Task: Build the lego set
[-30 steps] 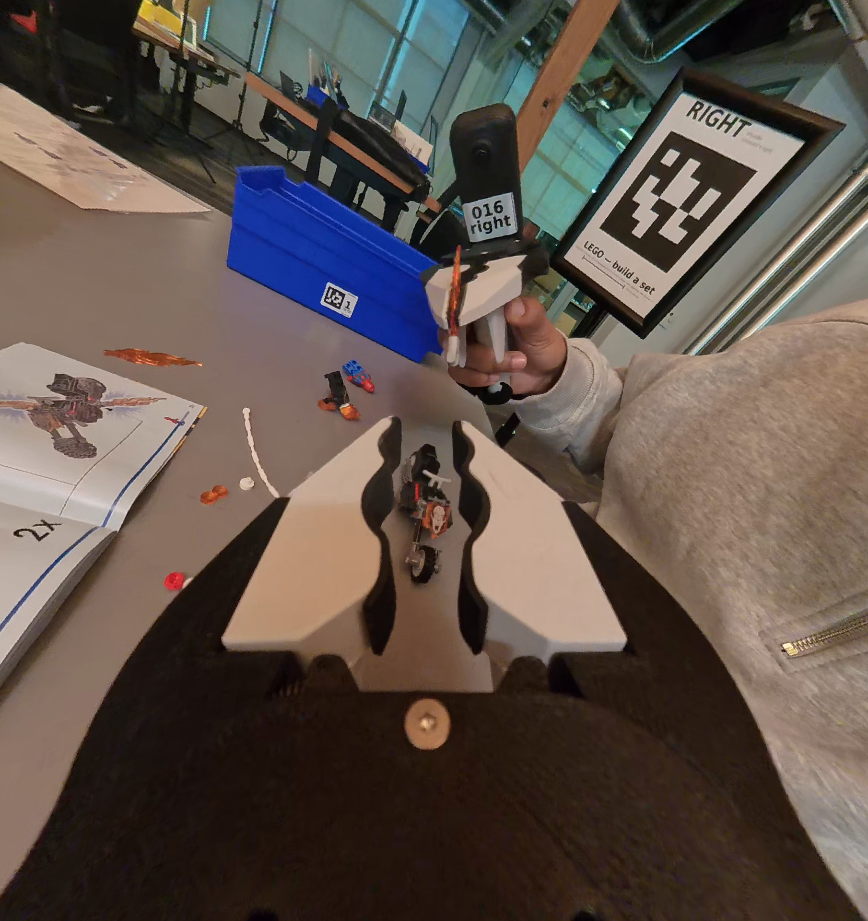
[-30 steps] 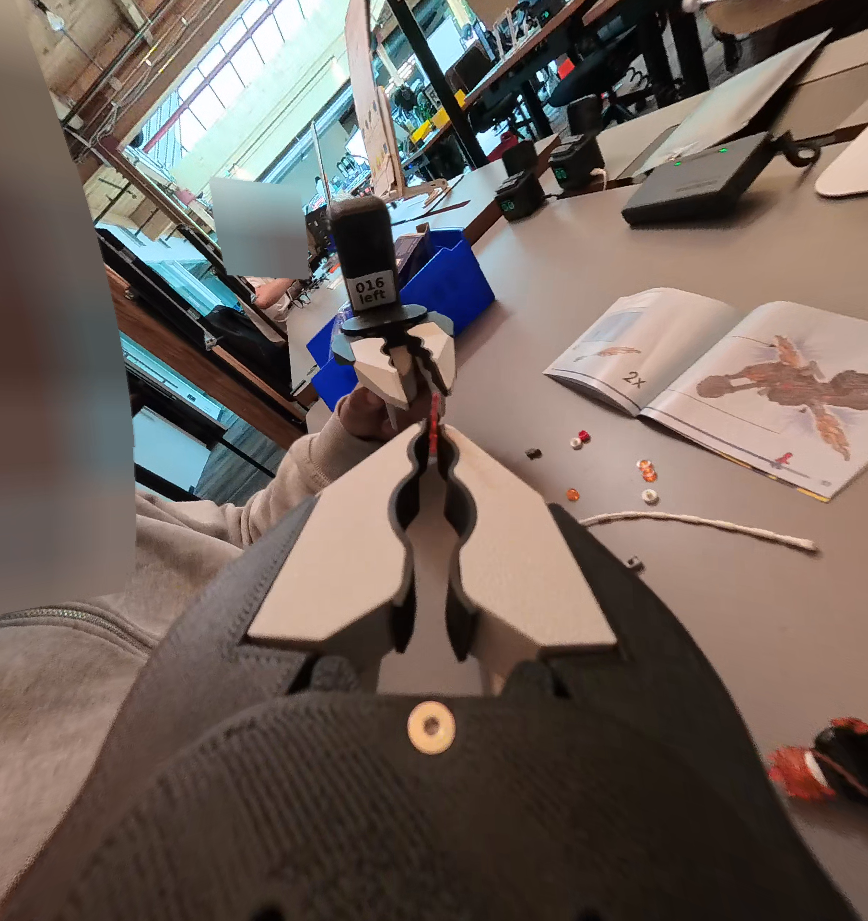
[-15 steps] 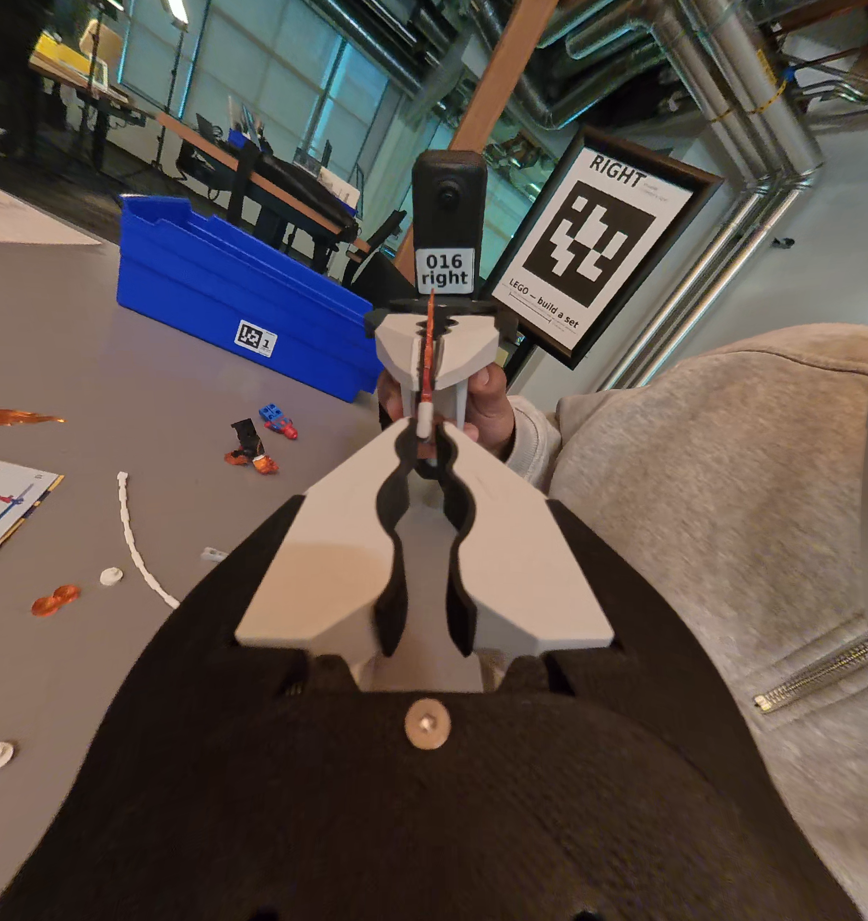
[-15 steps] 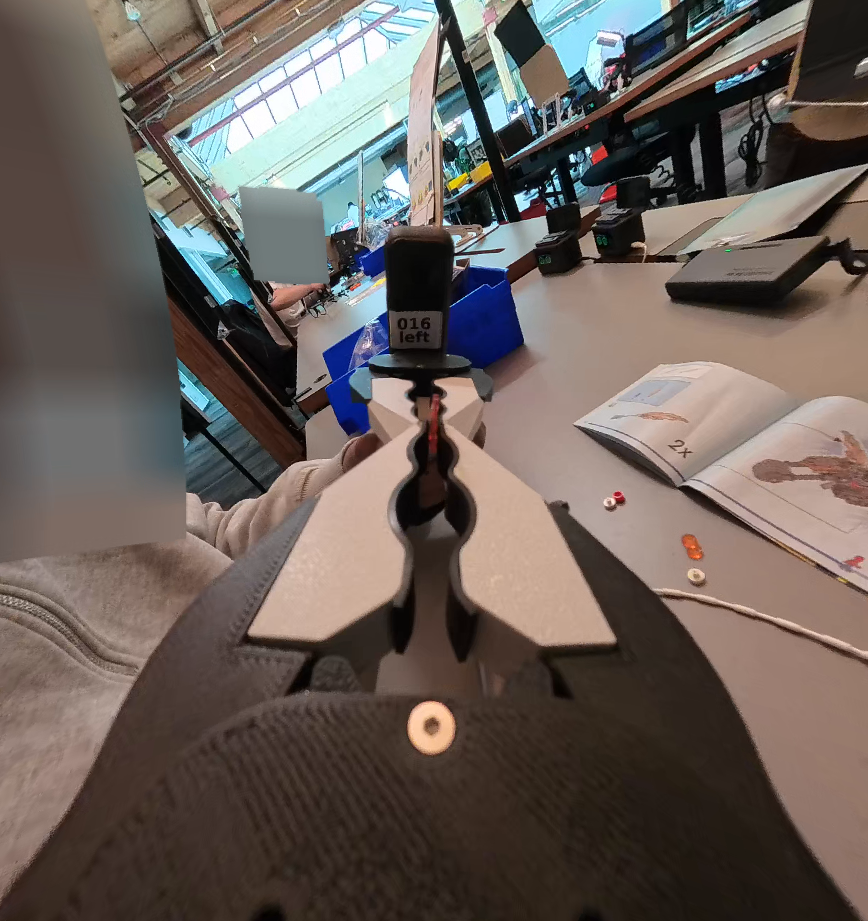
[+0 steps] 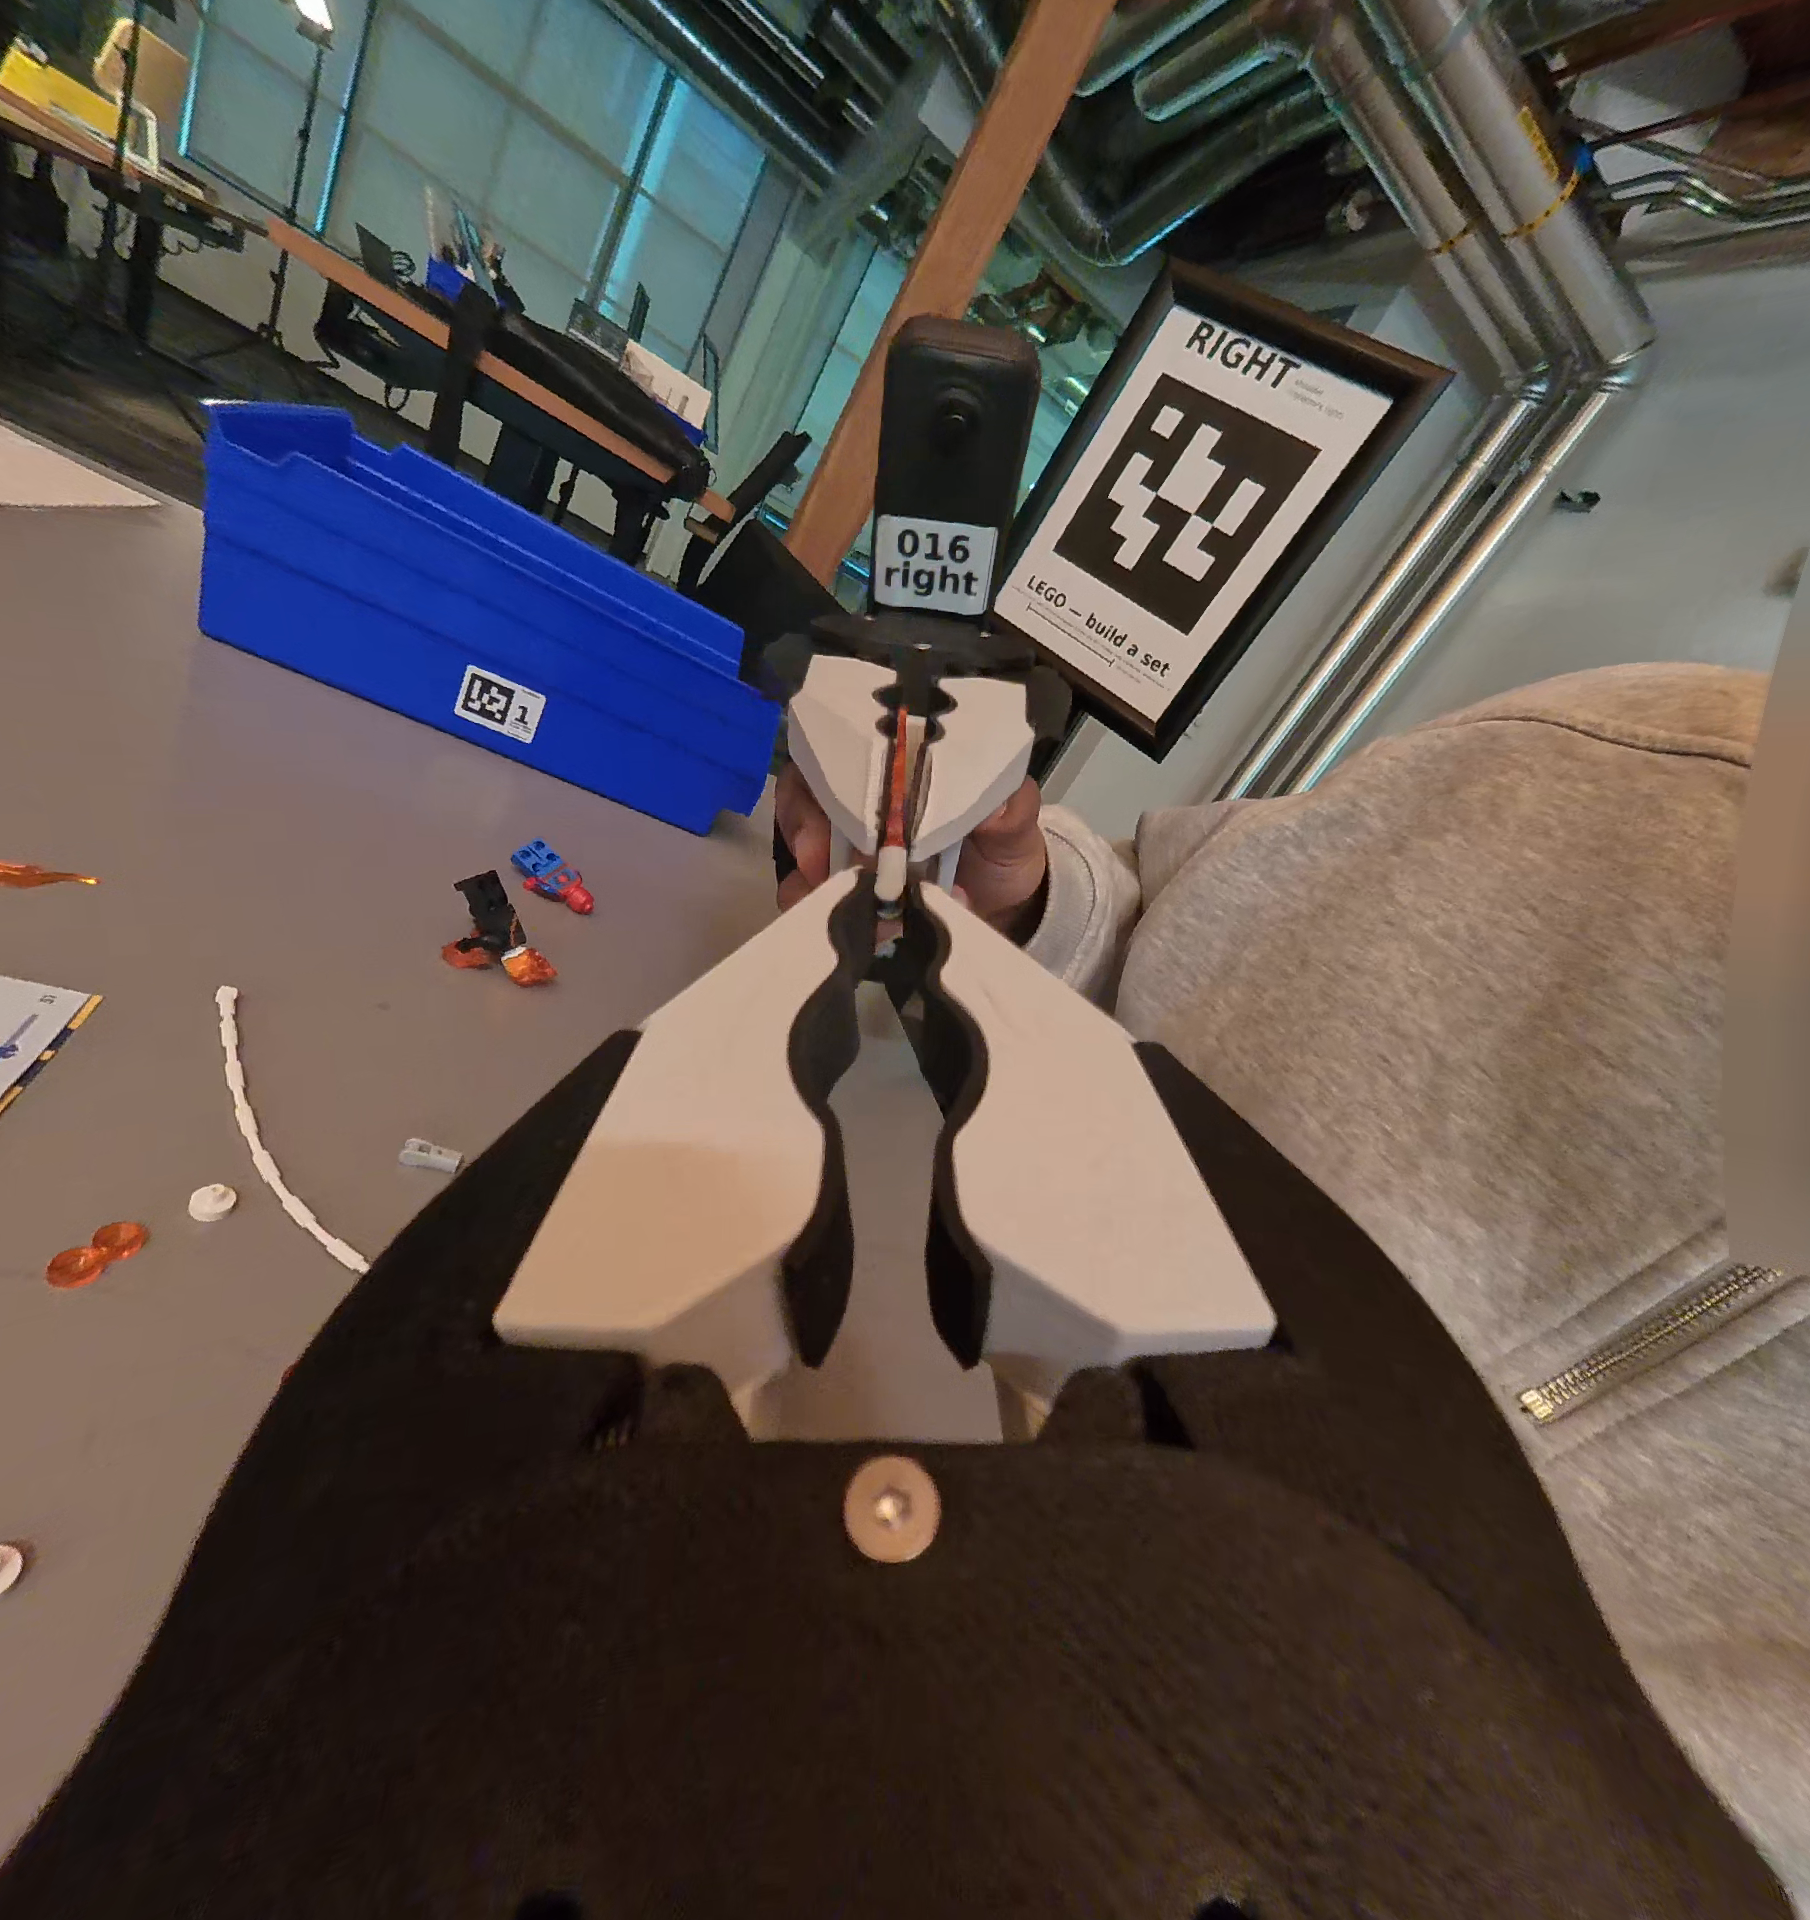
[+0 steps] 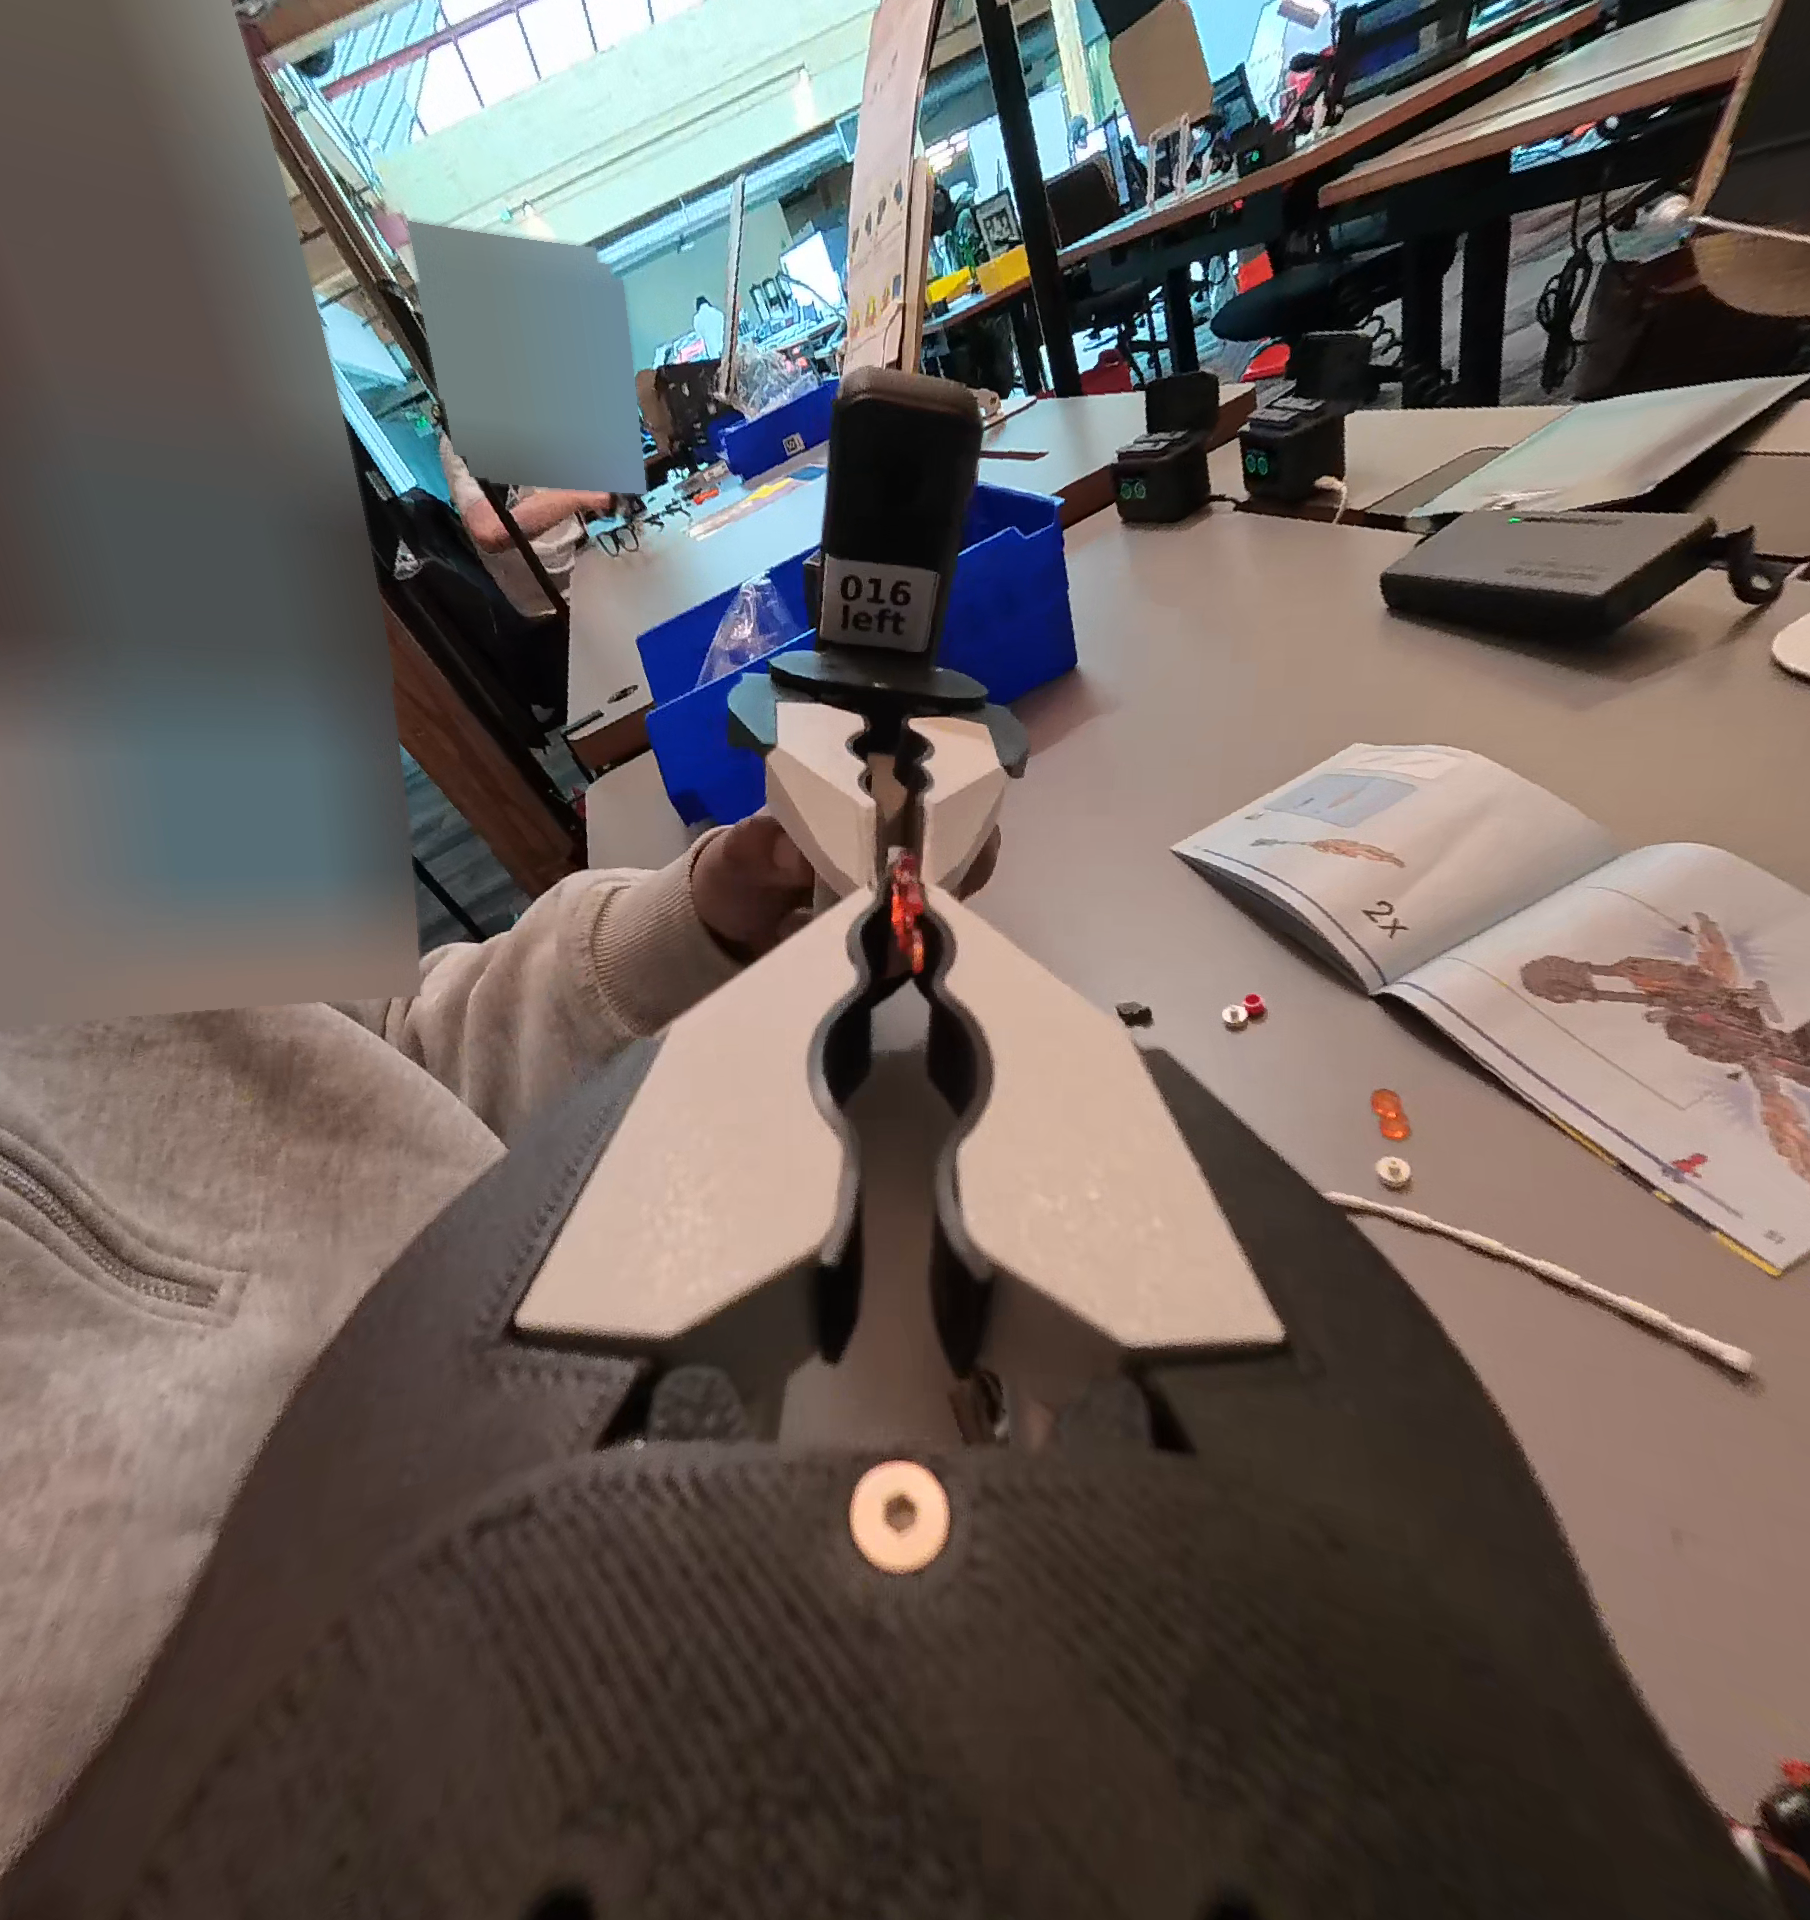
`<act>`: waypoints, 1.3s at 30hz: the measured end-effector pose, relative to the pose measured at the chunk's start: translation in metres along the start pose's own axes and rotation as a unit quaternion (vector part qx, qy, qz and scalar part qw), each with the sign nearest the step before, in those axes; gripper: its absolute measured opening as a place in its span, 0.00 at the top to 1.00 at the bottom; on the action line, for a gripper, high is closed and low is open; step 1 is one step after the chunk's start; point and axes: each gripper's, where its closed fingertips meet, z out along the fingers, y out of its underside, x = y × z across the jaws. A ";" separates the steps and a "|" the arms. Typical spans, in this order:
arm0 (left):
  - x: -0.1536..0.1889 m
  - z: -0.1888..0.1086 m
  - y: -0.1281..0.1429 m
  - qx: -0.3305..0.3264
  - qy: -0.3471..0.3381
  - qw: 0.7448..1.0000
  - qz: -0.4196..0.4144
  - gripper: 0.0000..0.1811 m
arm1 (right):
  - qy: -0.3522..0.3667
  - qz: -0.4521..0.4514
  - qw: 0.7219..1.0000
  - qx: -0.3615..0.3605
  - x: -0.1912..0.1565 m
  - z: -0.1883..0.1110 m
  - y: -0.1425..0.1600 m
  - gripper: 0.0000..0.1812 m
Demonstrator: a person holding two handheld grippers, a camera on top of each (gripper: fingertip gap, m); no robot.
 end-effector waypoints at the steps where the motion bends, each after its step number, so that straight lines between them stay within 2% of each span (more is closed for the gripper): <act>1: 0.000 0.000 0.000 -0.001 0.000 1.000 0.001 0.99 | 0.001 -0.003 1.000 -0.002 0.000 0.000 0.001 1.00; 12: 0.000 0.002 0.011 -0.035 0.001 0.999 0.003 0.99 | -0.012 0.003 0.999 -0.039 -0.001 -0.004 0.010 1.00; 23: 0.003 0.002 0.003 -0.006 0.018 1.000 -0.012 0.97 | -0.005 -0.019 0.999 -0.043 -0.004 -0.005 0.009 1.00; 39: 0.005 0.001 0.005 -0.011 0.025 1.000 -0.014 0.99 | 0.005 -0.032 0.998 -0.048 -0.007 -0.005 0.009 1.00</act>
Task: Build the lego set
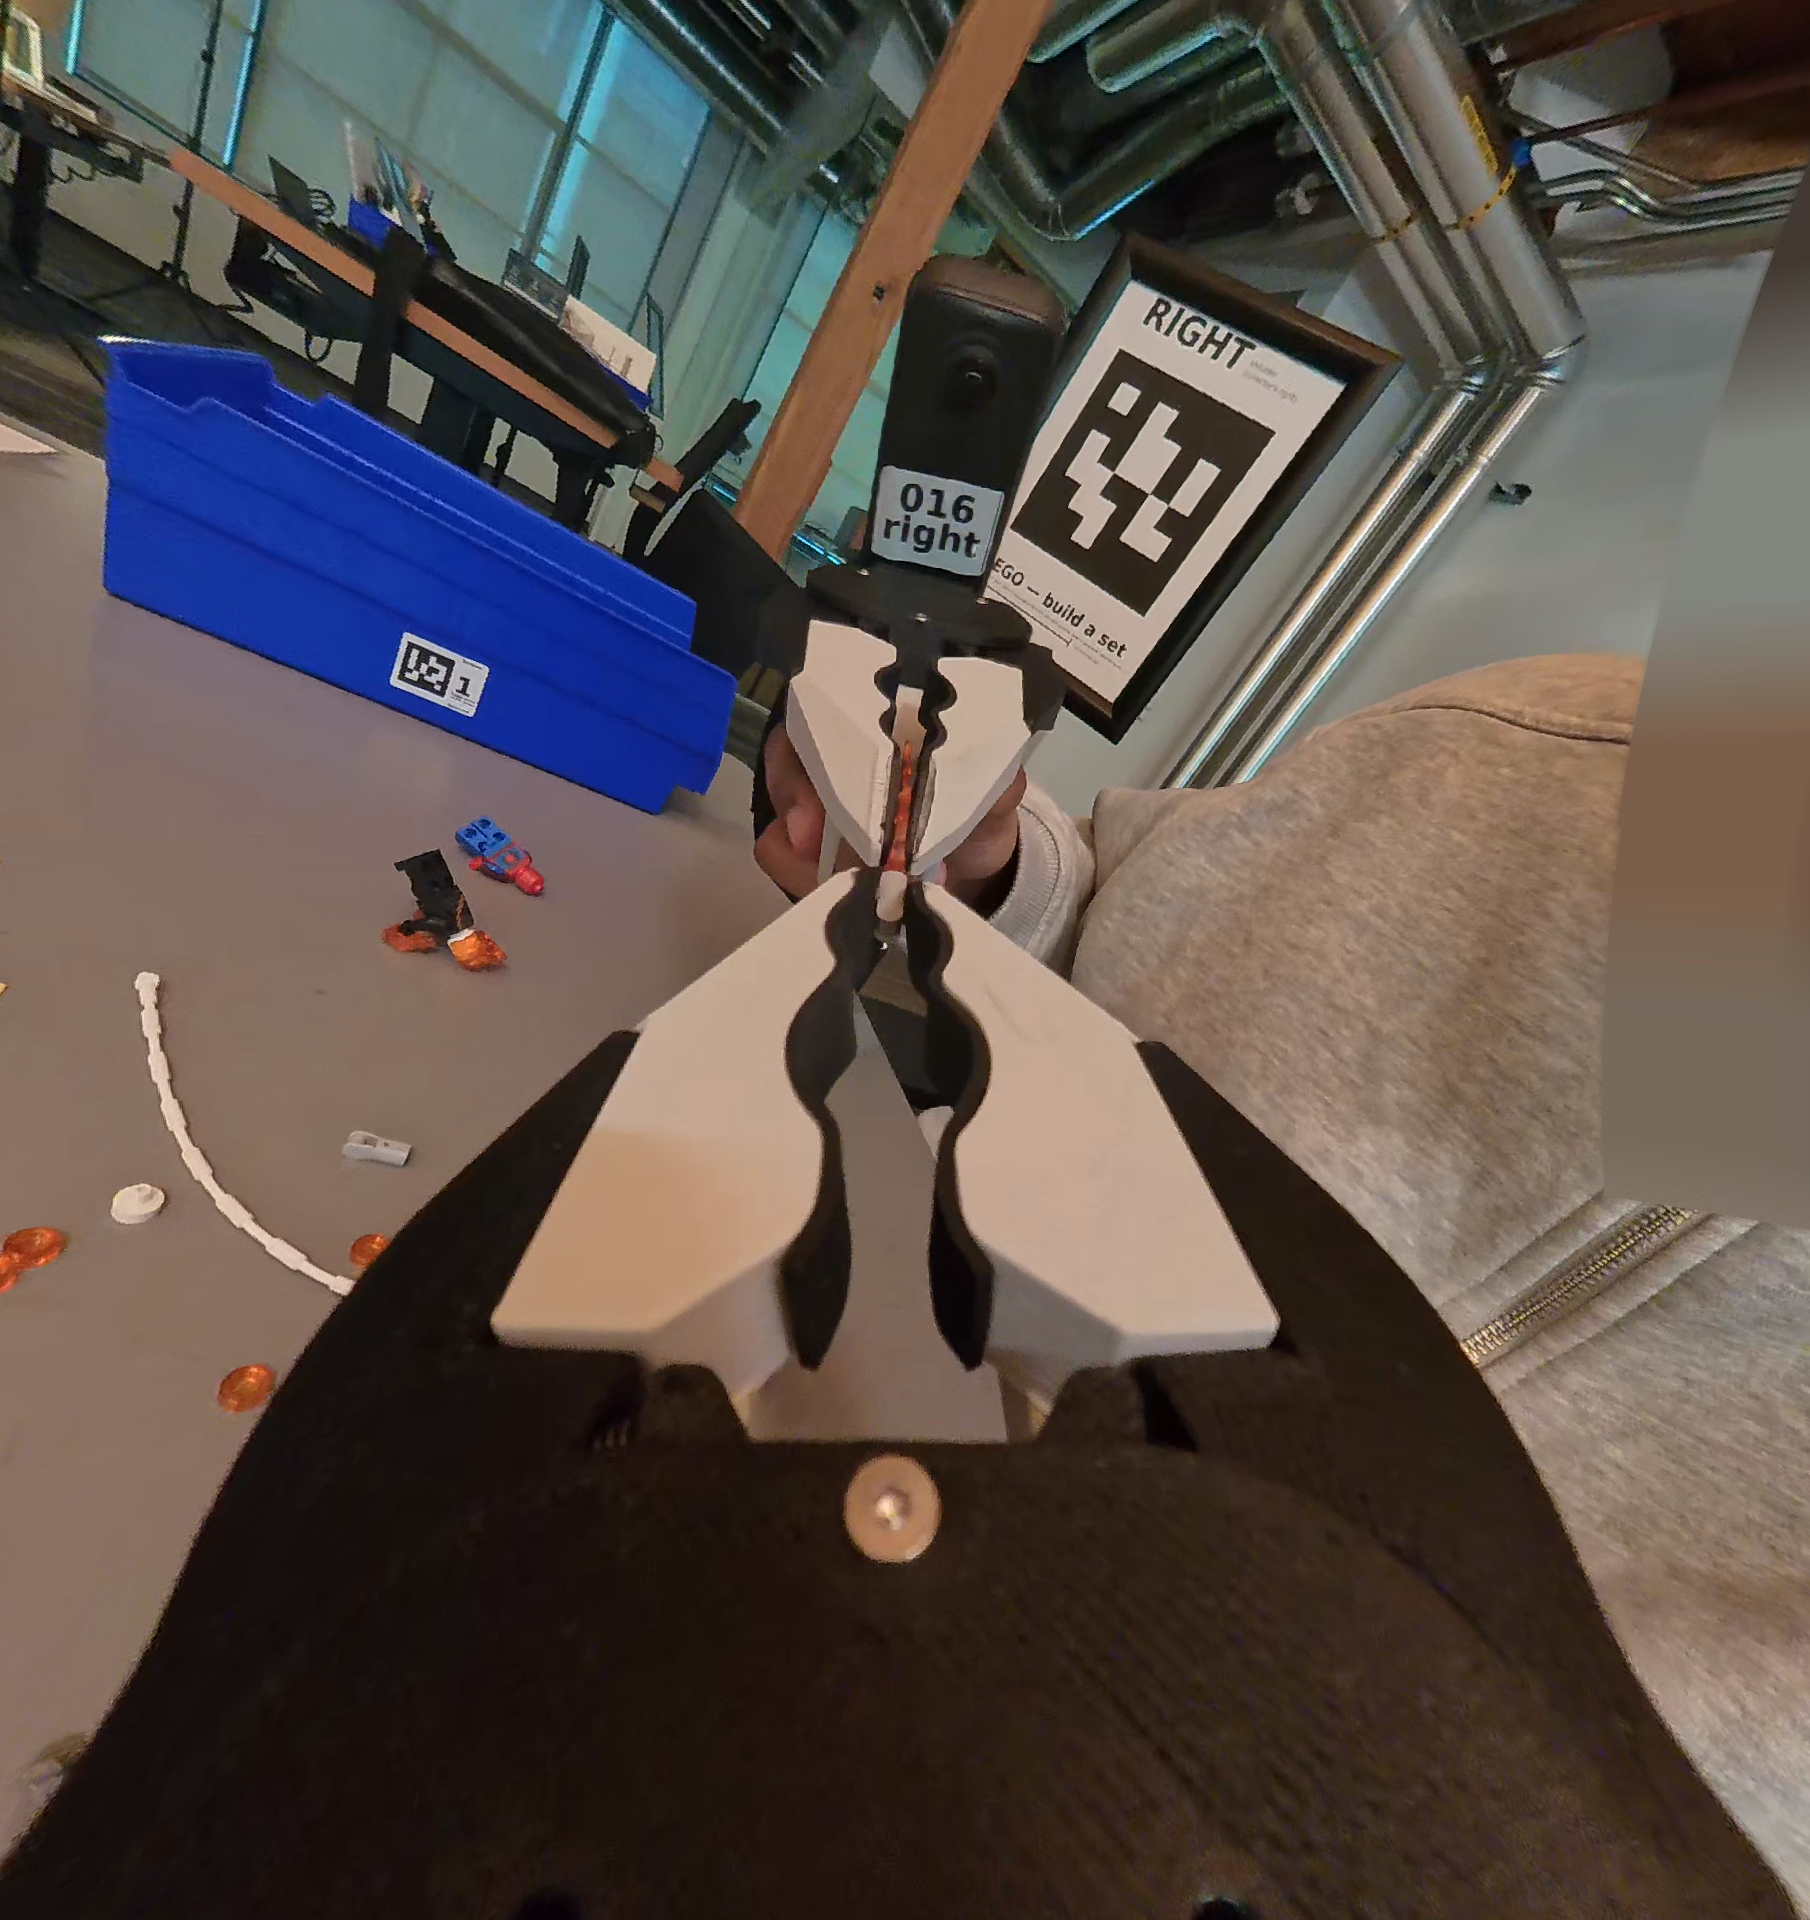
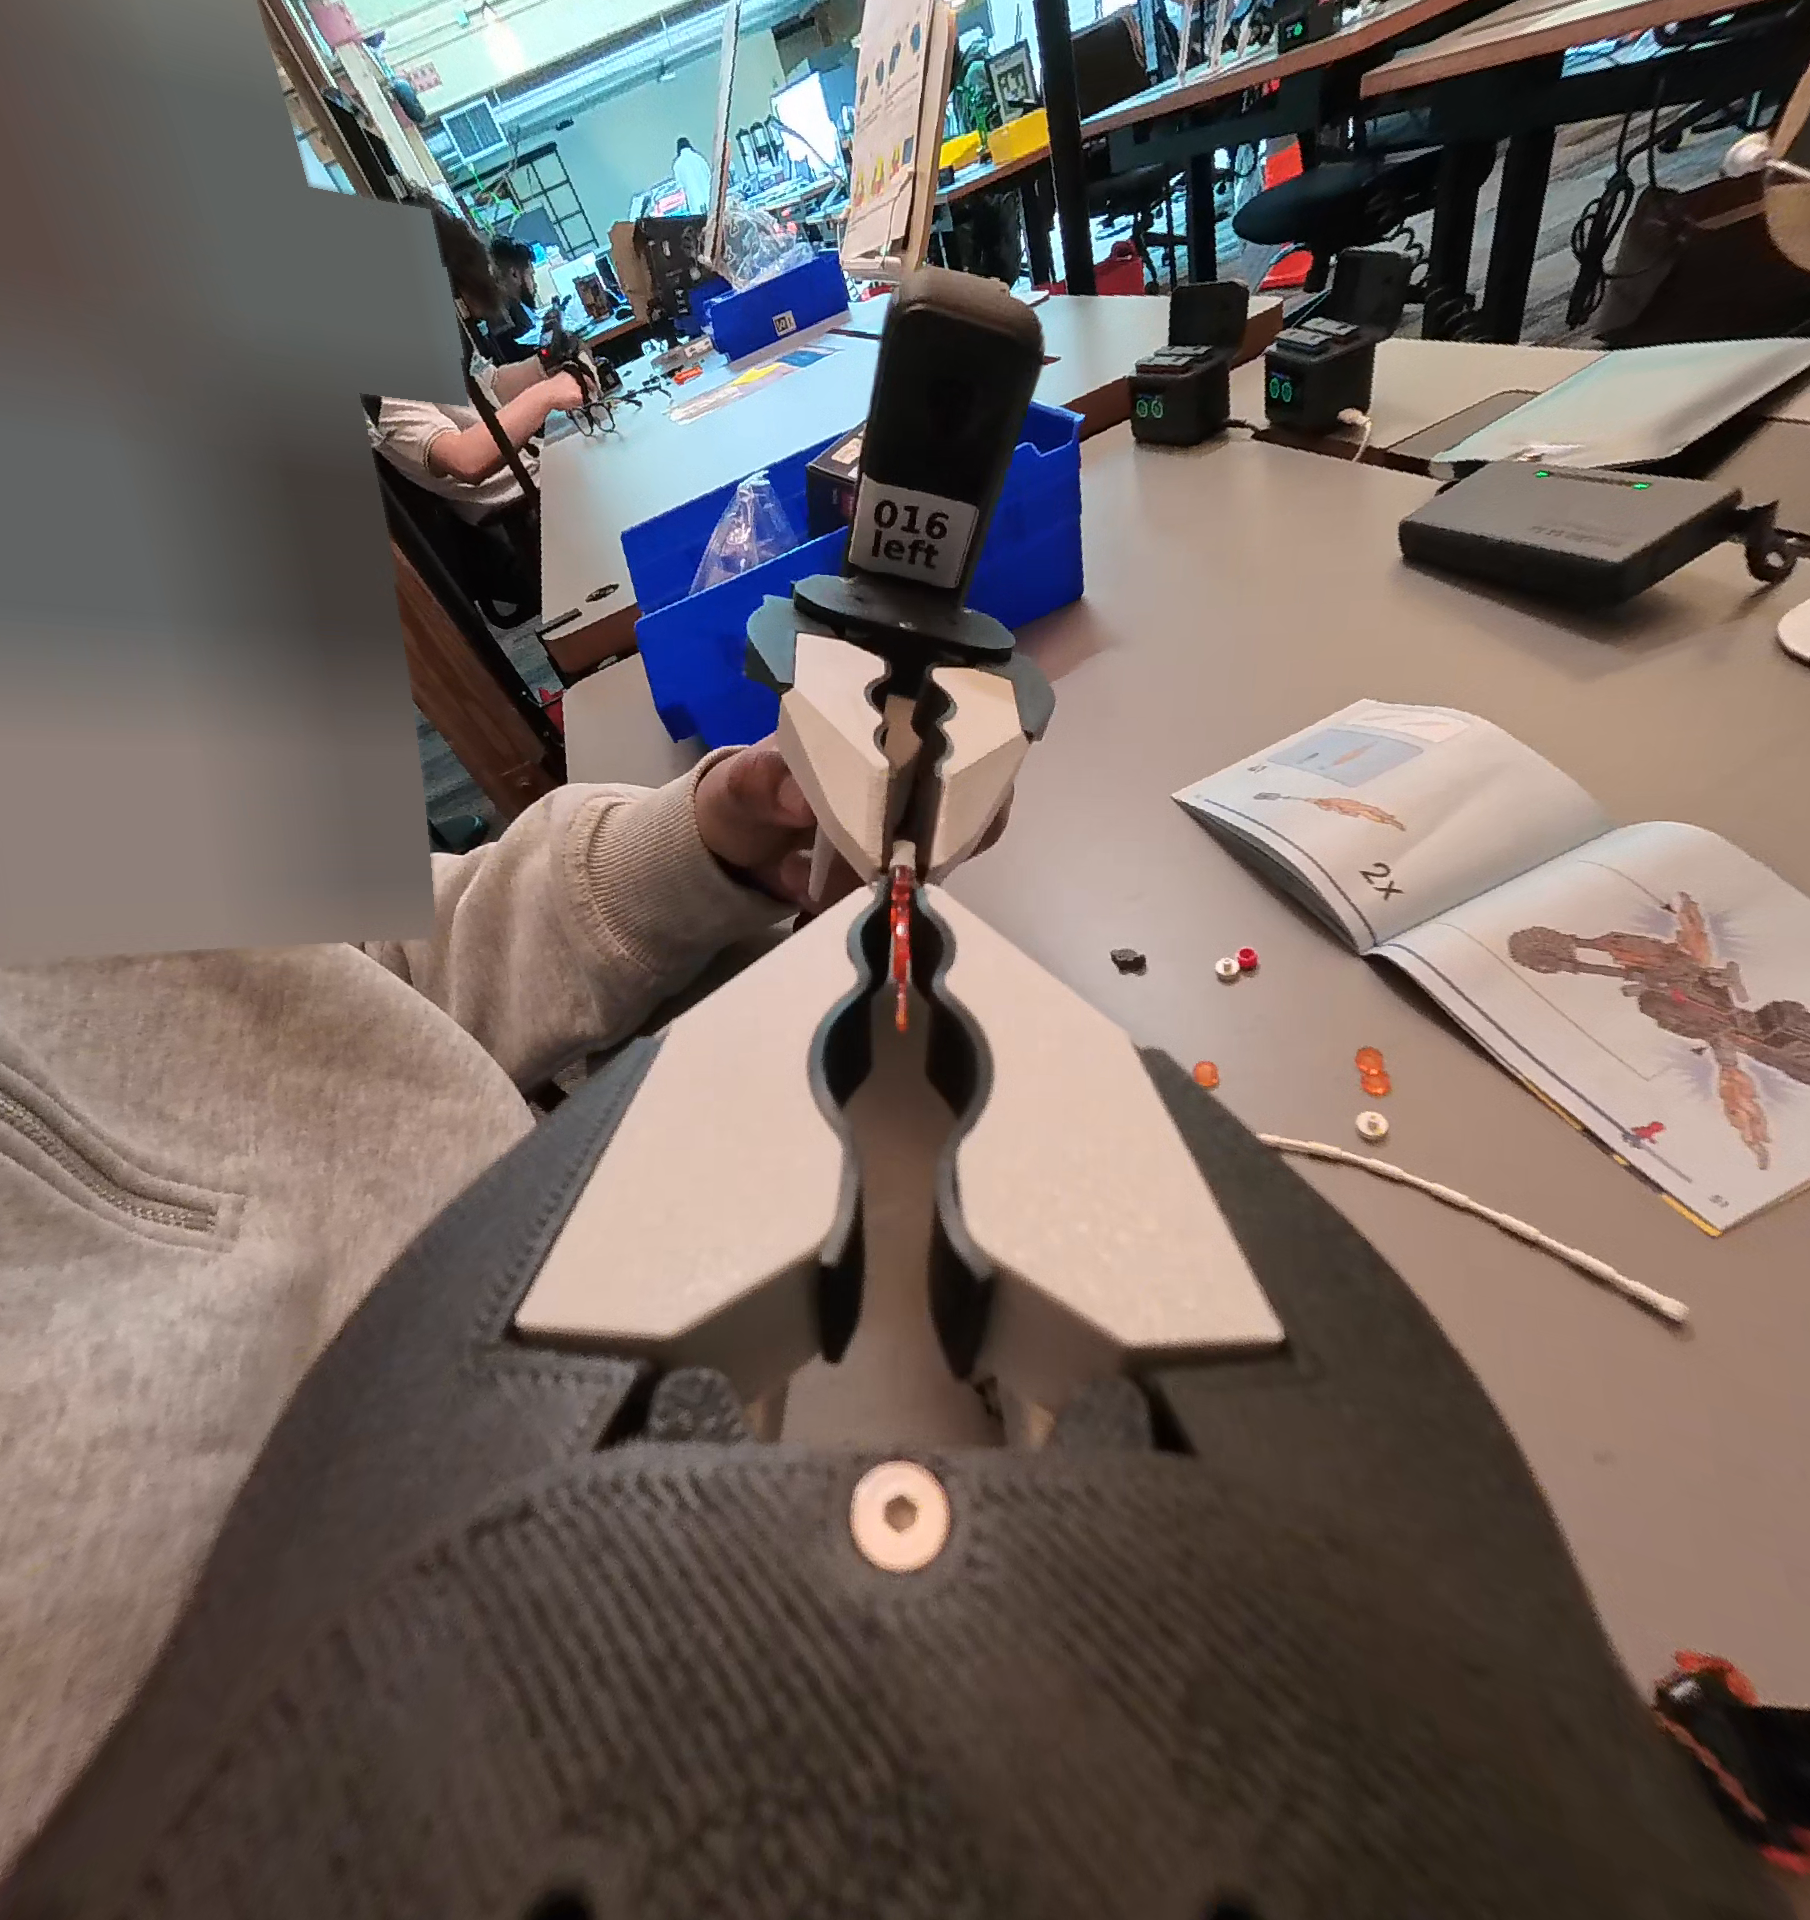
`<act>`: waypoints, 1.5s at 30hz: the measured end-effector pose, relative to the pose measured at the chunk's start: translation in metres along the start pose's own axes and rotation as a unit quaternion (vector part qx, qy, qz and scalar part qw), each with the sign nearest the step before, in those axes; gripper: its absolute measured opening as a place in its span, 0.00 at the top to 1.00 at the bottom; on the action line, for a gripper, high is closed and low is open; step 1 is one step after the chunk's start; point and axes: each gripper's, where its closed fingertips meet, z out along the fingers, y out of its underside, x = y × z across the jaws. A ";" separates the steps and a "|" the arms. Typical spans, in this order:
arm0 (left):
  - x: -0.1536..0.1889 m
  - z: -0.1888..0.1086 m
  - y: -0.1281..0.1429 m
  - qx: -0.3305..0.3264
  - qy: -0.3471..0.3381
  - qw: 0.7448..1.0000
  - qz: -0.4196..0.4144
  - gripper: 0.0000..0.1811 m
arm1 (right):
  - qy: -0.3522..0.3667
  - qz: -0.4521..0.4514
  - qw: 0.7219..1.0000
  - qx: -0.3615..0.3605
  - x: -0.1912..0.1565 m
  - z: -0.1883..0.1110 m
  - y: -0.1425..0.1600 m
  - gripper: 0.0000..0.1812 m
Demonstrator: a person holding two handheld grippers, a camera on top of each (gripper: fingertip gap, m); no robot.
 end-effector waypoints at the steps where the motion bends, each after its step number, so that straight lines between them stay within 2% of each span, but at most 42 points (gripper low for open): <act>1: 0.000 0.000 0.000 -0.001 0.000 1.000 0.000 0.99 | 0.000 0.000 1.000 0.000 0.000 0.000 0.000 1.00; 19: 0.002 0.000 0.002 -0.007 0.009 1.000 -0.003 0.99 | -0.012 0.010 1.000 0.007 -0.002 0.001 0.000 1.00; 25: -0.002 -0.006 -0.005 0.013 -0.004 1.000 0.003 0.97 | -0.028 -0.012 1.000 0.000 0.004 0.007 -0.007 1.00; 28: -0.002 -0.012 -0.010 0.021 -0.018 0.999 0.022 0.98 | -0.056 -0.030 0.998 -0.003 0.006 0.015 -0.013 1.00; 32: -0.011 -0.016 -0.001 -0.017 -0.062 0.996 0.060 0.99 | -0.101 -0.084 0.991 -0.023 0.009 0.031 -0.007 1.00; 35: -0.019 -0.018 0.003 -0.031 -0.080 0.995 0.058 0.99 | -0.132 -0.111 0.985 -0.021 0.014 0.035 -0.003 1.00; 39: -0.025 -0.019 0.007 -0.036 -0.087 0.995 0.045 0.96 | -0.164 -0.101 0.981 -0.002 0.023 0.031 0.003 1.00; 42: -0.031 -0.019 0.013 -0.048 -0.096 0.994 0.034 0.97 | -0.162 -0.082 0.983 0.008 0.030 0.021 0.008 1.00; 45: -0.036 -0.020 0.016 -0.055 -0.103 0.993 0.027 0.97 | -0.168 -0.037 0.984 0.036 0.038 0.011 0.004 1.00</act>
